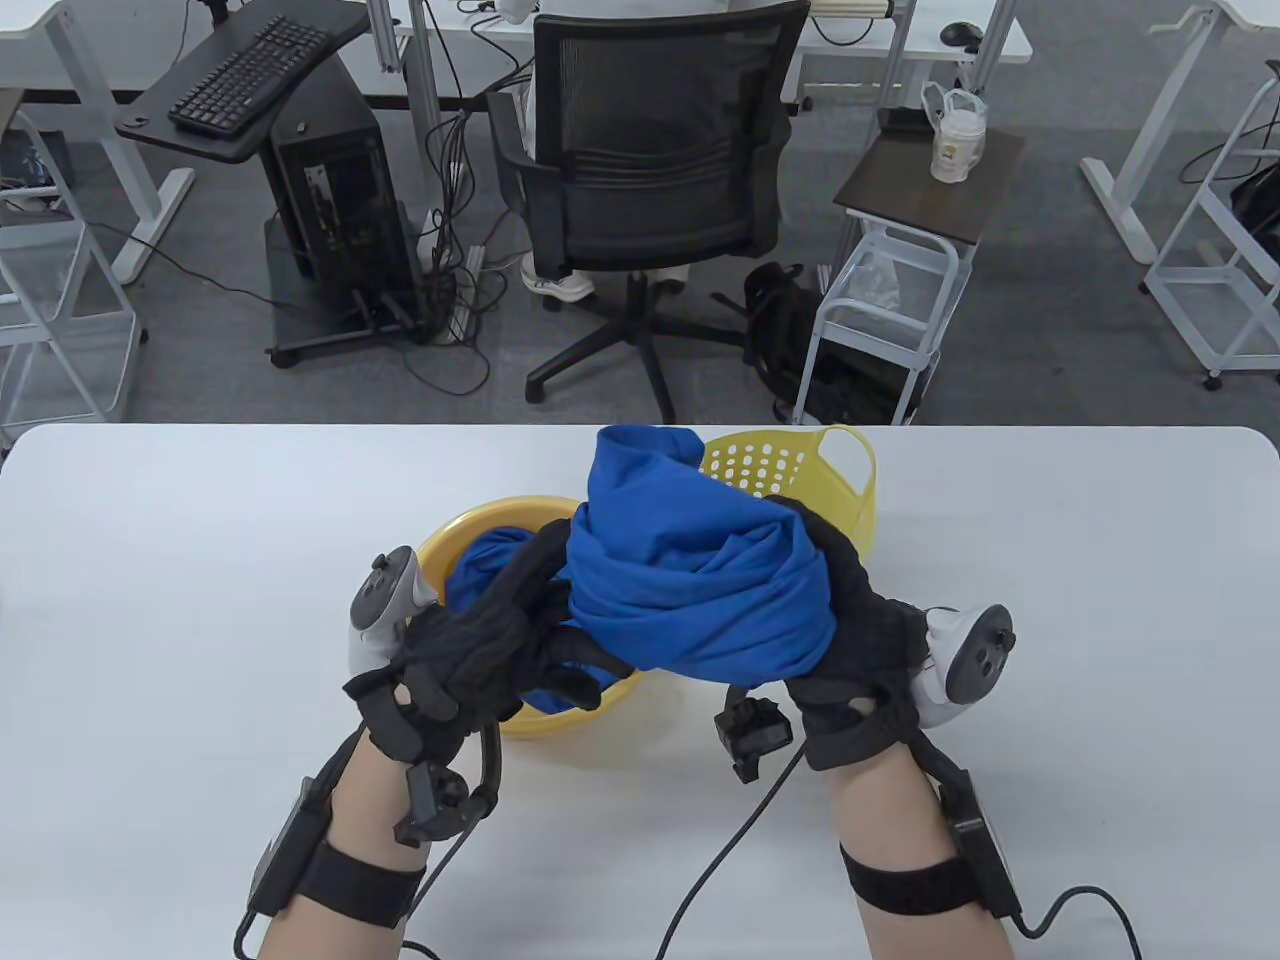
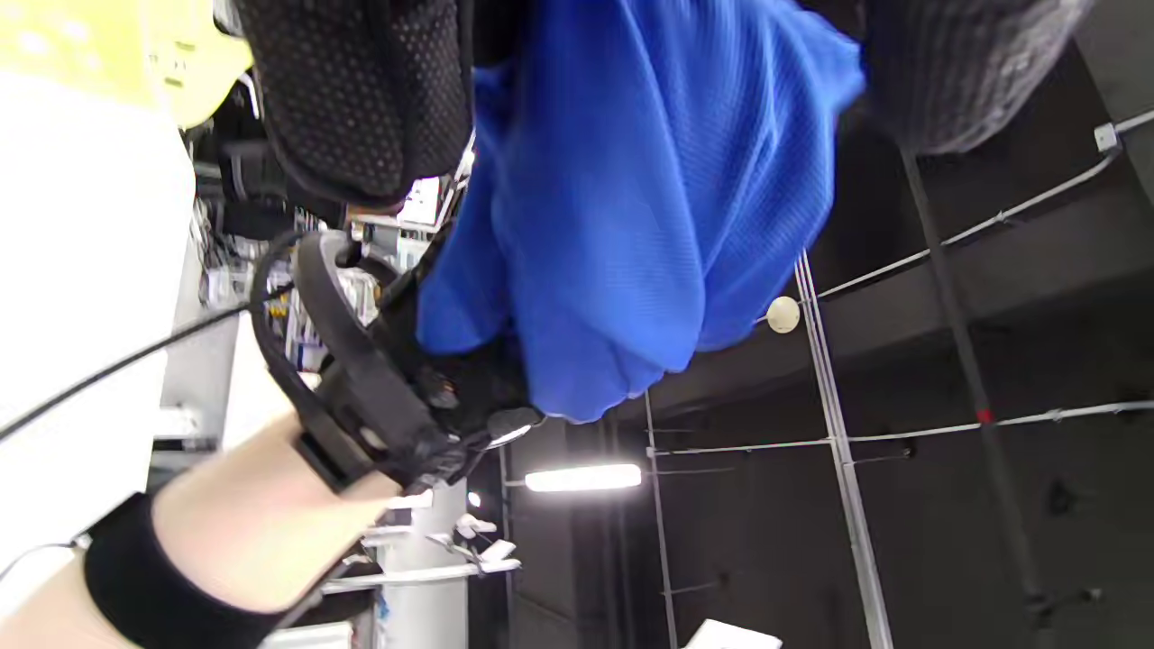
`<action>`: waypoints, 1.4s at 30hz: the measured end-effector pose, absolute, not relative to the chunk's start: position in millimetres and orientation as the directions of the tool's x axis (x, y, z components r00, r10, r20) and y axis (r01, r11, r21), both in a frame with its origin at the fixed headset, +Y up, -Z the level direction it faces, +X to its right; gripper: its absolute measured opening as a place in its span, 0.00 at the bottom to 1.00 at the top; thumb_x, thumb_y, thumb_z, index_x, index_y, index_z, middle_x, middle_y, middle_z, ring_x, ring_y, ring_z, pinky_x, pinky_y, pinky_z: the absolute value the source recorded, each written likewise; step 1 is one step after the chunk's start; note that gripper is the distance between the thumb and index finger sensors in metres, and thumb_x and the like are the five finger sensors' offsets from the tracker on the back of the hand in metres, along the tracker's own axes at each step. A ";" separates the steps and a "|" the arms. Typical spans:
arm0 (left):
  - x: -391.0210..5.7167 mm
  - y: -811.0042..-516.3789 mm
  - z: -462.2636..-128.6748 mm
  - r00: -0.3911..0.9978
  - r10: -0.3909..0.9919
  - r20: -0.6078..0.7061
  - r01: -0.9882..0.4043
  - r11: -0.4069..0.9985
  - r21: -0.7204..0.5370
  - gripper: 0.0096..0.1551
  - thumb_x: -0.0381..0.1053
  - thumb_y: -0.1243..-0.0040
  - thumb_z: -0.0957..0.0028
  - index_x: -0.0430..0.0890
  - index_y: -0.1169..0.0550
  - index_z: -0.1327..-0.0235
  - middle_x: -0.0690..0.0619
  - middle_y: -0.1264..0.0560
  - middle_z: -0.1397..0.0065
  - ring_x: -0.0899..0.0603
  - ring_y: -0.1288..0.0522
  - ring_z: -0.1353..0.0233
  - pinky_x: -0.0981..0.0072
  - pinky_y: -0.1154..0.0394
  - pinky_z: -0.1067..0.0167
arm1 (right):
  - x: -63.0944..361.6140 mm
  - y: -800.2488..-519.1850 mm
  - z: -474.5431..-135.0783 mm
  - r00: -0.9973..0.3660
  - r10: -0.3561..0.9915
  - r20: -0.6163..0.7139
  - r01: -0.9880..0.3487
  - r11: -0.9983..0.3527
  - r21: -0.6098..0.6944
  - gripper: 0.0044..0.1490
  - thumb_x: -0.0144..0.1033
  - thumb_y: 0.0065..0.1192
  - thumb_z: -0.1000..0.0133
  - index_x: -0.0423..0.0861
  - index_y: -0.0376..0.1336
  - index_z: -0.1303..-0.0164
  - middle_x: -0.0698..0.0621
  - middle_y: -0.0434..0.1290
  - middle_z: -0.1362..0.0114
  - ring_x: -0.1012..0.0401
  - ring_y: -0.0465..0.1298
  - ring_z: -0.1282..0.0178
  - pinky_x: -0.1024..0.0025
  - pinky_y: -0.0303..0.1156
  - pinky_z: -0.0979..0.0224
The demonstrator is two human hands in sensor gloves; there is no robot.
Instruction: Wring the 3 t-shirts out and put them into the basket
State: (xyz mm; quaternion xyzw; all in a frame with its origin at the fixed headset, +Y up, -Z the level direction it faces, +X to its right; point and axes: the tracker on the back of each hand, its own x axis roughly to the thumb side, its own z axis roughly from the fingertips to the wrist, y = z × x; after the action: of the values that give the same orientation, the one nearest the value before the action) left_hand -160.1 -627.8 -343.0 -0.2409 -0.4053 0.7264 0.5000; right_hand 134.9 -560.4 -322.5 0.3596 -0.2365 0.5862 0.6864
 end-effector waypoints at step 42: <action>-124.4 -596.5 -302.6 0.565 0.569 0.598 -0.668 0.740 -0.074 0.73 0.88 0.35 0.58 0.54 0.56 0.14 0.36 0.42 0.14 0.36 0.26 0.29 0.46 0.20 0.37 | 125.4 -600.0 -354.4 -0.150 0.929 0.337 -0.975 -0.196 0.104 0.22 0.36 0.82 0.44 0.37 0.72 0.49 0.27 0.75 0.45 0.42 0.82 0.75 0.65 0.79 0.79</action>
State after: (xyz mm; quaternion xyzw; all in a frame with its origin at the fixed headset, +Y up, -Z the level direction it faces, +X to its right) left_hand -124.4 -596.5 -302.6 0.0805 -0.3072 0.3512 0.8808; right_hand 125.4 -600.0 -354.4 0.1656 -0.0691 0.7553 0.6304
